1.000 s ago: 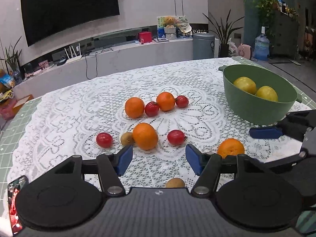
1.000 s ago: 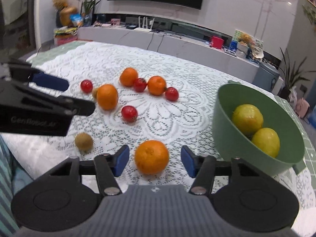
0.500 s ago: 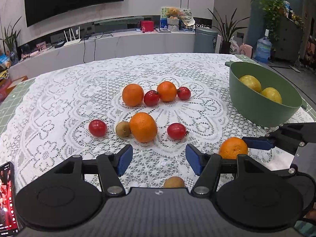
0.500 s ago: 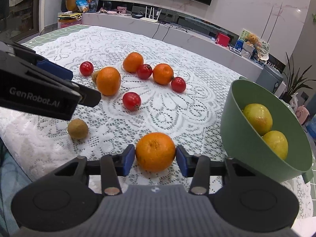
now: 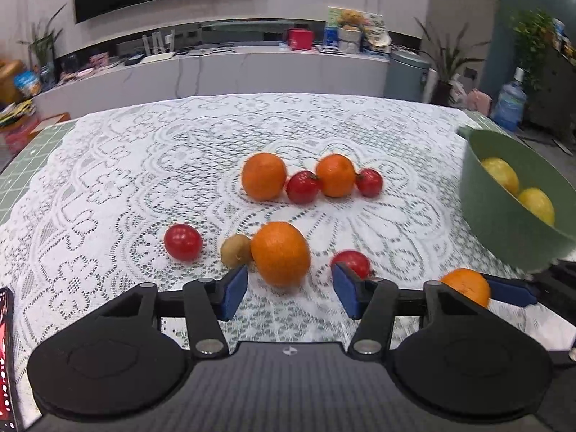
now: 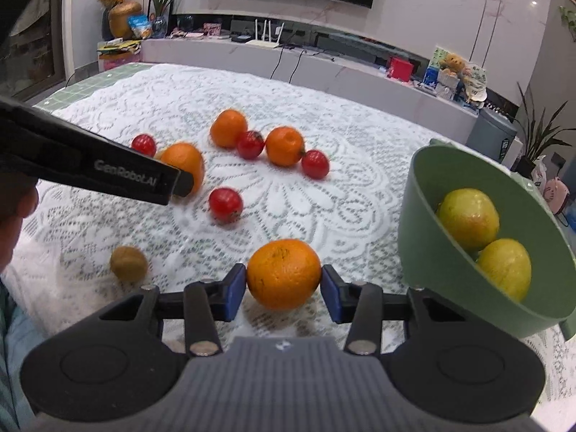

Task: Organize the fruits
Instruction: 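Grasp an orange with the left tool while the right tool grasps another orange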

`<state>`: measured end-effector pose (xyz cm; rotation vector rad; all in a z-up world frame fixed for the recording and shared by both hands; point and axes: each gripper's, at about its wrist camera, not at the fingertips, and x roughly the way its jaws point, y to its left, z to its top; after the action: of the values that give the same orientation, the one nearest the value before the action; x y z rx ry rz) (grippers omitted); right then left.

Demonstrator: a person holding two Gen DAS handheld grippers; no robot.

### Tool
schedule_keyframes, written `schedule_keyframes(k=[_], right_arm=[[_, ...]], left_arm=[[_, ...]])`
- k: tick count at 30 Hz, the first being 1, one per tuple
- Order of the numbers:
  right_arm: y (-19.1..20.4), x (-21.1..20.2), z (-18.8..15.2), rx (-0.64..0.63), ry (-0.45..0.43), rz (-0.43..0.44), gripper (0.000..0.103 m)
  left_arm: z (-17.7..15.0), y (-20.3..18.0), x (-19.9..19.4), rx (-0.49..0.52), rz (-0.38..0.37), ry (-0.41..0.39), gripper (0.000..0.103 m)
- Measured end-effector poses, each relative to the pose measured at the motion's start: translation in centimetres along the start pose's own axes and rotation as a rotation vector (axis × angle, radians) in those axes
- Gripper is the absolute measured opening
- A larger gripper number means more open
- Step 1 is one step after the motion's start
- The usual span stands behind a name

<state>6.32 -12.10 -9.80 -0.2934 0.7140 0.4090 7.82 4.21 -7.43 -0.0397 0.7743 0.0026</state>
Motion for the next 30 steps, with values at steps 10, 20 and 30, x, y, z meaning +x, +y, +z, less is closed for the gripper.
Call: schedule_keyframes(k=[10, 20, 30], right_arm=[[-0.9, 1.1, 0.3, 0.015, 0.006, -0.001, 0.043], [-1.3, 1.7, 0.2, 0.025, 0.022, 0.007, 0.043], [-1.6, 0.8, 0.2, 0.029, -0.007, 0.010, 0.043]], left_arm=[[1.3, 0.4, 1.6, -0.083, 0.033, 0.022, 0.052], [1.8, 0.4, 2.0, -0.119, 0.031, 0.027, 0.043], [1.6, 0.3, 0.7, -0.118, 0.010, 0.009, 0.041]])
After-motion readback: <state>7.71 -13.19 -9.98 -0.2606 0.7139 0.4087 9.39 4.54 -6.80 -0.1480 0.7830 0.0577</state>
